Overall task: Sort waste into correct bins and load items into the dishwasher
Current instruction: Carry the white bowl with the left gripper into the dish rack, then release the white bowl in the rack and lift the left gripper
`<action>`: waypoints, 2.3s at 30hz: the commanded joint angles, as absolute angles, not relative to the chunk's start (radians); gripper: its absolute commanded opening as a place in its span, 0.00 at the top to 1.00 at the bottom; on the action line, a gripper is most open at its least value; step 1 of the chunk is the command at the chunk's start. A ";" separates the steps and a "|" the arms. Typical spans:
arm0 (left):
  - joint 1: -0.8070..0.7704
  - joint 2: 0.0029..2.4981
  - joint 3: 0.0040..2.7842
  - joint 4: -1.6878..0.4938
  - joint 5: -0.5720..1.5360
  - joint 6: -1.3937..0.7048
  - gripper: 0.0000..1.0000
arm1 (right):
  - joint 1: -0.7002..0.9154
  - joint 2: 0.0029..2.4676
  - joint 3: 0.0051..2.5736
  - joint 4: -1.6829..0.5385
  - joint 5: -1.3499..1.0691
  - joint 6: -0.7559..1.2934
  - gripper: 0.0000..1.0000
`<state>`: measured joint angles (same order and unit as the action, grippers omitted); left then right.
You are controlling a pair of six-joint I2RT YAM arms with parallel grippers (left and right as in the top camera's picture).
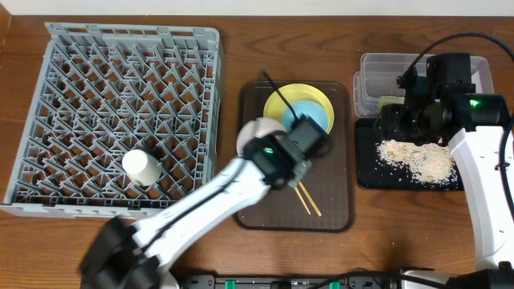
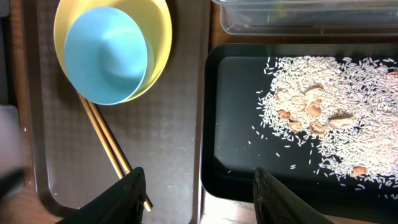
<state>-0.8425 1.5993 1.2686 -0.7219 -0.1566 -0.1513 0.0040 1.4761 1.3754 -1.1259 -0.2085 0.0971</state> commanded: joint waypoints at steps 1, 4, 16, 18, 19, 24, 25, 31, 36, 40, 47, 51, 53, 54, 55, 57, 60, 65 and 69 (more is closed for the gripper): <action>-0.715 1.496 1.287 -0.728 -0.125 -0.115 0.92 | 0.000 1.465 1.394 -1.127 -0.206 0.088 0.46; -0.564 1.444 1.287 -0.720 0.076 -0.078 0.92 | 0.000 1.465 1.394 -1.127 -0.206 0.088 0.46; 0.136 1.494 1.287 -0.713 1.003 -0.007 0.92 | 0.000 1.465 1.394 -1.134 -0.206 0.088 0.46; 0.208 1.524 1.287 -0.703 1.083 -0.007 0.92 | 0.000 1.465 1.394 -1.135 -0.206 0.088 0.46; 0.257 1.551 1.287 -0.686 1.146 -0.007 0.92 | 0.000 1.465 1.394 -1.135 -0.206 0.088 0.46; 0.361 1.645 1.287 -0.596 1.320 -0.017 0.92 | 0.000 1.465 1.394 -1.139 -0.206 0.088 0.46; 0.378 1.666 1.287 -0.581 1.347 -0.020 0.92 | 0.000 1.465 1.394 -1.141 -0.206 0.088 0.46; 0.442 1.777 1.287 -0.506 1.434 -0.021 0.92 | 0.000 1.465 1.394 -1.142 -0.206 0.088 0.46; 0.461 1.852 1.287 -0.442 1.501 -0.023 0.92 | 0.000 1.465 1.394 -1.142 -0.206 0.088 0.46; 0.462 1.896 1.287 -0.405 1.518 -0.023 0.92 | 0.000 1.465 1.394 -1.142 -0.206 0.088 0.47; 0.495 1.939 1.286 -0.390 1.489 -0.023 0.92 | 0.000 1.465 1.394 -1.146 -0.206 0.088 0.46; 0.537 1.940 1.279 -0.408 1.437 -0.023 0.92 | 0.000 1.465 1.394 -1.147 -0.206 0.088 0.46; 0.562 1.940 1.279 -0.433 1.403 -0.023 0.91 | 0.000 1.465 1.394 -1.147 -0.206 0.088 0.46; 0.571 1.940 1.279 -0.449 1.385 -0.023 0.85 | 0.000 1.465 1.394 -1.146 -0.206 0.088 0.46; 0.580 1.940 1.279 -0.471 1.359 -0.023 0.83 | 0.000 1.465 1.394 -1.145 -0.206 0.088 0.47; 0.591 1.940 1.279 -0.512 1.304 -0.023 0.75 | 0.000 1.465 1.394 -1.144 -0.206 0.088 0.46; 0.606 1.940 1.279 -0.568 1.257 -0.013 0.64 | 0.000 1.465 1.394 -1.145 -0.206 0.088 0.47; 0.626 1.930 1.279 -0.599 1.251 -0.012 0.42 | 0.000 1.465 1.394 -1.146 -0.206 0.088 0.46; 0.649 1.896 1.280 -0.640 1.200 -0.012 0.34 | 0.000 1.465 1.394 -1.146 -0.206 0.088 0.47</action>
<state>0.6270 1.9263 1.2732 -0.6189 1.2552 -0.0250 0.0040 1.4761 1.3754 -1.1439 -0.2081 0.0971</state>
